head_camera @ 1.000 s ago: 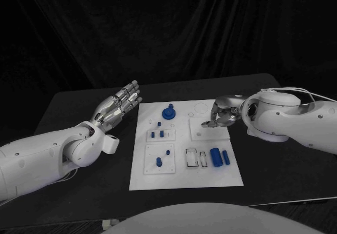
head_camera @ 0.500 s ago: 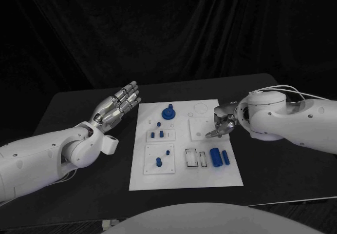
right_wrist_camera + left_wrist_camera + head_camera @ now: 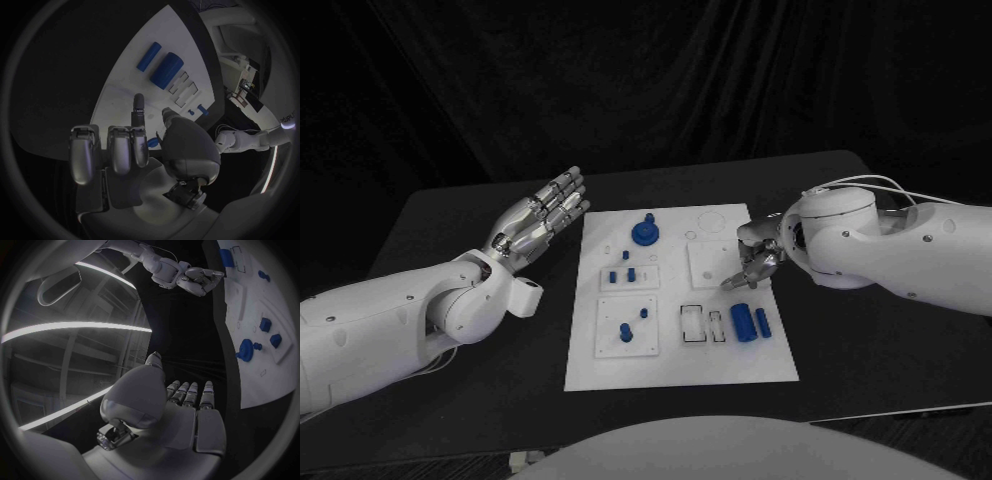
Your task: Assemble the parts on the task board
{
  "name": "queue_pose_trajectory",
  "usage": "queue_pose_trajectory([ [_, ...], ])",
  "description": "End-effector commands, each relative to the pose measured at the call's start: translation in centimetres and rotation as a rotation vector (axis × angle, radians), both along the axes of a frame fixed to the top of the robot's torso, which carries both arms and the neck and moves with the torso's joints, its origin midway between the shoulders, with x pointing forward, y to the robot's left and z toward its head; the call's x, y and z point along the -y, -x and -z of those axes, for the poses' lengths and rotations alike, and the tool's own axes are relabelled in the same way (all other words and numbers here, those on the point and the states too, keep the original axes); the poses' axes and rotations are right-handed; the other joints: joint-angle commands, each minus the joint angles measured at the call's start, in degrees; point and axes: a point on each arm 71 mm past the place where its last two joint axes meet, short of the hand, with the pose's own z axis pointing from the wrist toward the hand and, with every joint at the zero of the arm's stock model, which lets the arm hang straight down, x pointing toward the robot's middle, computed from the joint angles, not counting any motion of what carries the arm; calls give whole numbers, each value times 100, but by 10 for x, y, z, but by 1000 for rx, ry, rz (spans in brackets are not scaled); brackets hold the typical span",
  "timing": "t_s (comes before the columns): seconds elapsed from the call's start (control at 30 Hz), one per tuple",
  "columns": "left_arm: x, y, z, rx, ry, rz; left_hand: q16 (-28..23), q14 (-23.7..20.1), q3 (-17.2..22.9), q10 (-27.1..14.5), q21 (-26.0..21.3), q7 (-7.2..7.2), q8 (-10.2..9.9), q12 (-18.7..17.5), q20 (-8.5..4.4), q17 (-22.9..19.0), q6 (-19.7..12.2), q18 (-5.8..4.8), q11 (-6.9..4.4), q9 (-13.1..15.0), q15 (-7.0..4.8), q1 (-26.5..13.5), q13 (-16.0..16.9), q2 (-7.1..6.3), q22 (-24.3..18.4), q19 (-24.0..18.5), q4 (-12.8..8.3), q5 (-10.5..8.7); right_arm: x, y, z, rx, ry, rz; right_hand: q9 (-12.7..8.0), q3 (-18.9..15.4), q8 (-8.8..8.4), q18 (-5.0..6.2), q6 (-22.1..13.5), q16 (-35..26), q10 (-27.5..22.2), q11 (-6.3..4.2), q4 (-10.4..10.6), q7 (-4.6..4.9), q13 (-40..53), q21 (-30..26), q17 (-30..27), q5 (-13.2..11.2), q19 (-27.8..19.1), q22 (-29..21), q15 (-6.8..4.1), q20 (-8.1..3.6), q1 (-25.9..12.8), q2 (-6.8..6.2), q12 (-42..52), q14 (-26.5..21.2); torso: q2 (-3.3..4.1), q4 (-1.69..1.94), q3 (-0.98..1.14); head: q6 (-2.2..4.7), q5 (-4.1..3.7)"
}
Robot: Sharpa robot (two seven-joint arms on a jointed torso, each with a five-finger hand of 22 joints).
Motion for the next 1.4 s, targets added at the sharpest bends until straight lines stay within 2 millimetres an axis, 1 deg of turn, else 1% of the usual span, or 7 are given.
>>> queue_pose_trajectory([
  [0.03, 2, 1, -3, 23, 36, 10, -21, -2, 42, 0, -6, -24, 34, 25, 53, -6, 24, 71, 46, 7, 37, 85, 8, 3, 5, -14, 8, 32, 1, 2, 3, -11, 33, 4, 87, 19, 39, -32, 154, -21, 606, -67, -4, -44, 1507, -16, 1194, -28, 581, 1495, -53, -24, 1, -2, 14, 536, -2, 0, 0, -1, 15],
  [0.4, 3, 1, -2, 20, 37, 15, -21, -2, 53, 1, -5, -13, 36, 36, 70, -6, 31, 72, 62, 9, 53, 113, 11, 1, 6, -13, 9, 56, 0, 8, 10, -37, 30, 1, 135, 43, 29, -40, 120, -18, 606, -77, -14, -43, 1507, 7, 1204, -10, 593, 1505, -70, -43, 49, 11, 14, 539, 3, 3, -1, -1, 31],
  [0.57, 3, 1, -2, 20, 36, 15, -21, -2, 58, 3, -5, -6, 37, 45, 80, -6, 33, 72, 80, 9, 63, 129, 13, -4, 7, -13, 10, 67, -1, 11, 14, -38, 17, 6, 189, 46, -68, -35, -51, -28, 606, -52, -10, -5, 1507, -8, 1177, 89, 585, 1498, -69, -55, 78, 5, 14, 534, 5, 4, 0, -1, 28],
  [0.73, 4, 1, -2, 17, 35, 17, -21, -2, 60, 3, -4, -5, 37, 48, 83, -6, 34, 72, 89, 9, 67, 135, 13, -5, 7, -13, 11, 70, -2, 12, 15, -26, 0, 13, 251, 38, -170, -25, -257, -42, 606, -4, -5, 55, 1507, -40, 1142, 192, 567, 1485, -35, -33, 81, -12, 14, 528, 1, 2, 0, -1, 24],
  [0.83, 4, 1, -2, 15, 34, 18, -21, -2, 61, 3, -4, -5, 37, 48, 86, -6, 33, 72, 98, 9, 72, 140, 13, -7, 8, -12, 11, 73, -3, 12, 15, -22, -5, 14, 263, 34, -164, -24, -254, -43, 606, -2, -1, 54, 1507, -43, 1141, 194, 566, 1484, -33, -31, 74, -16, 14, 528, 0, 0, 1, -1, 28],
  [1.07, 4, 1, -2, 13, 33, 18, -21, -2, 63, 3, -4, -4, 37, 50, 89, -6, 33, 71, 105, 9, 76, 146, 14, -9, 9, -12, 10, 77, -3, 12, 18, -33, 2, 12, 477, 28, -26, -25, -159, -44, 606, -27, 2, 15, 1507, -40, 1138, 208, 567, 1485, -40, -26, -5, 4, 14, 528, 1, -3, 1, -1, 43],
  [1.4, 5, 1, -2, 10, 32, 21, -21, -2, 65, 4, -3, -2, 37, 51, 93, -6, 34, 70, 112, 9, 81, 152, 14, -13, 9, -11, 9, 83, -3, 13, 23, -60, 25, 5, 546, 31, -9, -18, -184, -57, 606, -35, 3, 11, 1507, -62, 1103, 212, 555, 1476, -47, -31, -54, 38, 14, 521, 3, 5, 1, -1, 34],
])
